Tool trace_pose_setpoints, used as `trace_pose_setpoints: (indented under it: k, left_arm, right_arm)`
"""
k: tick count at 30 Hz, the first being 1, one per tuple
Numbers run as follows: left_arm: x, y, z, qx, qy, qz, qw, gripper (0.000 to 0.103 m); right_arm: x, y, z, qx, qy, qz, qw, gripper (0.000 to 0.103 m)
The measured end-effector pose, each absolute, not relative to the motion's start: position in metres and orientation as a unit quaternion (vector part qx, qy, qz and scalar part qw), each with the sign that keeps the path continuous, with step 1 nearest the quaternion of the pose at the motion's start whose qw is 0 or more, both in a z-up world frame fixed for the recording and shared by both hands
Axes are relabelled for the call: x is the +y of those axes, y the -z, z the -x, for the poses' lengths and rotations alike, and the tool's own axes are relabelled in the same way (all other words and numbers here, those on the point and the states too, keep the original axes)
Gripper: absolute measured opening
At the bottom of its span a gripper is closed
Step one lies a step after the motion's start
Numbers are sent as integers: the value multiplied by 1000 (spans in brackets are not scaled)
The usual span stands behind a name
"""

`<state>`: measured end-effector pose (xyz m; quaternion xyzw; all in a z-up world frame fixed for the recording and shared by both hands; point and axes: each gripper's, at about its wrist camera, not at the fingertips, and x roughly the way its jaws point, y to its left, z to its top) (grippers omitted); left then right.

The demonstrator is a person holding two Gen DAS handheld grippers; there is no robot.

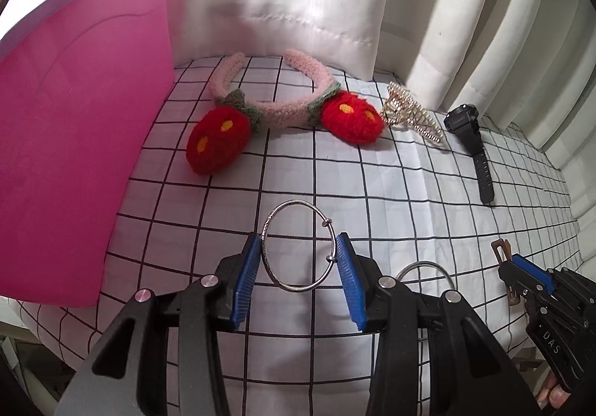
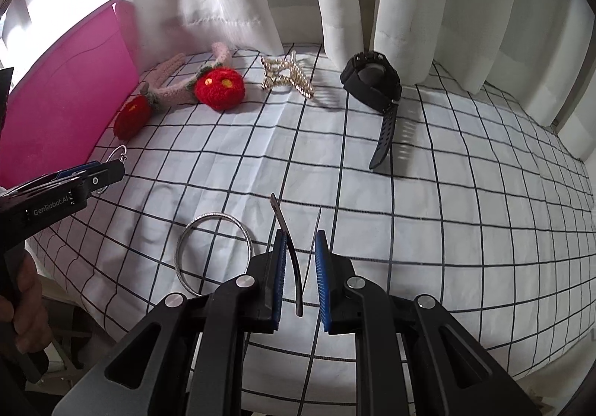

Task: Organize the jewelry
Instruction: 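Carry the bangle and hair clip into the pink tub and open both tools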

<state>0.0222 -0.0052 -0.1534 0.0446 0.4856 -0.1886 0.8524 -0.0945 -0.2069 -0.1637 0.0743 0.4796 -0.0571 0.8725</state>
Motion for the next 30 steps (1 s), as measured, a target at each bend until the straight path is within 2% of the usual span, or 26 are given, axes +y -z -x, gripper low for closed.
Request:
trace_pose_setpoints:
  k: [18, 30]
  left_arm:
    - [35, 5, -12, 361, 154, 17, 920, 41]
    - [126, -43, -26, 301, 54, 51, 951, 41]
  right_arm:
    - [-170, 25, 55, 358, -38, -10, 933, 15]
    - [-75, -32, -7, 304, -161, 29, 939, 15]
